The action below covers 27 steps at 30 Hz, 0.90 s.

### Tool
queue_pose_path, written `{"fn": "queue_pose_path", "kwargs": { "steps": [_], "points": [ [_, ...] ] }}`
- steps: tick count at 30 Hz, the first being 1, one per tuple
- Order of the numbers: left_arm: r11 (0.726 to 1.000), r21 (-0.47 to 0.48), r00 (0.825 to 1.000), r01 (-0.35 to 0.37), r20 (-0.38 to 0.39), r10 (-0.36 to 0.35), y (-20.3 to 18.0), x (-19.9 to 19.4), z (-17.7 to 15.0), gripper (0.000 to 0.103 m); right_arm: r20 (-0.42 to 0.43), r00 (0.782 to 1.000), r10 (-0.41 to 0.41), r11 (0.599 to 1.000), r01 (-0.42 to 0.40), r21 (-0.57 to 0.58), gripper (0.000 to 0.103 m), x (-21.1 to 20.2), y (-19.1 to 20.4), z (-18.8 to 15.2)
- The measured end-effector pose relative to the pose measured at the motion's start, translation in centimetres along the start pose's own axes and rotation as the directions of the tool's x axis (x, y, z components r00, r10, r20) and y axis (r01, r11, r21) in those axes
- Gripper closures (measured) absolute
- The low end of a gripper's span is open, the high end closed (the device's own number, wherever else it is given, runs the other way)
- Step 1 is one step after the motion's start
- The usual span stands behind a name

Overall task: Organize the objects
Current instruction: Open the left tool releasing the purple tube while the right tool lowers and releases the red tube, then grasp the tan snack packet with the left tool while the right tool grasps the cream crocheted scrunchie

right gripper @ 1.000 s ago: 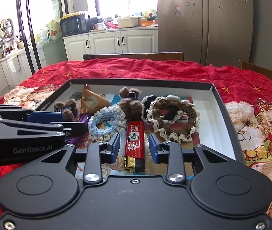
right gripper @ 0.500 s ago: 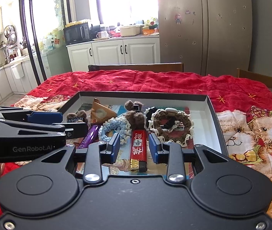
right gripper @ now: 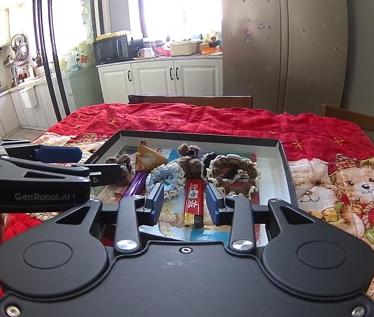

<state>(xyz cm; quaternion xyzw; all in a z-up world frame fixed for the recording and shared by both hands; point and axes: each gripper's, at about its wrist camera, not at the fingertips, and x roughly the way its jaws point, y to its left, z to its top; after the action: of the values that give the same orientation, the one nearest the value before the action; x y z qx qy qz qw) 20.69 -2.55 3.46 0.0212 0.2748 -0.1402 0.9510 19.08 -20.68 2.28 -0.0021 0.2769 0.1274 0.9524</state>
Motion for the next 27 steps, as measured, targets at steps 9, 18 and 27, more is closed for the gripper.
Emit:
{"fn": "queue_pose_path", "kwargs": {
  "steps": [9,18,27],
  "points": [
    [1.000,0.008,1.000,0.009,0.020,-0.009,-0.6,-1.7,-0.2,0.022,0.011,1.000,0.010,1.000,-0.010,-0.004,0.069,-3.0,-0.2,-0.4],
    [0.999,0.016,0.999,0.036,0.019,-0.036,-1.4,-3.1,-1.2,0.022,-0.006,1.000,0.015,1.000,-0.015,-0.010,0.068,-5.1,-0.1,-2.1],
    [0.996,0.028,0.997,0.080,-0.010,-0.080,-2.1,-3.9,-3.6,0.021,-0.056,0.998,0.028,0.999,-0.027,0.024,0.068,-5.0,-0.8,-5.3]
  ]
}}
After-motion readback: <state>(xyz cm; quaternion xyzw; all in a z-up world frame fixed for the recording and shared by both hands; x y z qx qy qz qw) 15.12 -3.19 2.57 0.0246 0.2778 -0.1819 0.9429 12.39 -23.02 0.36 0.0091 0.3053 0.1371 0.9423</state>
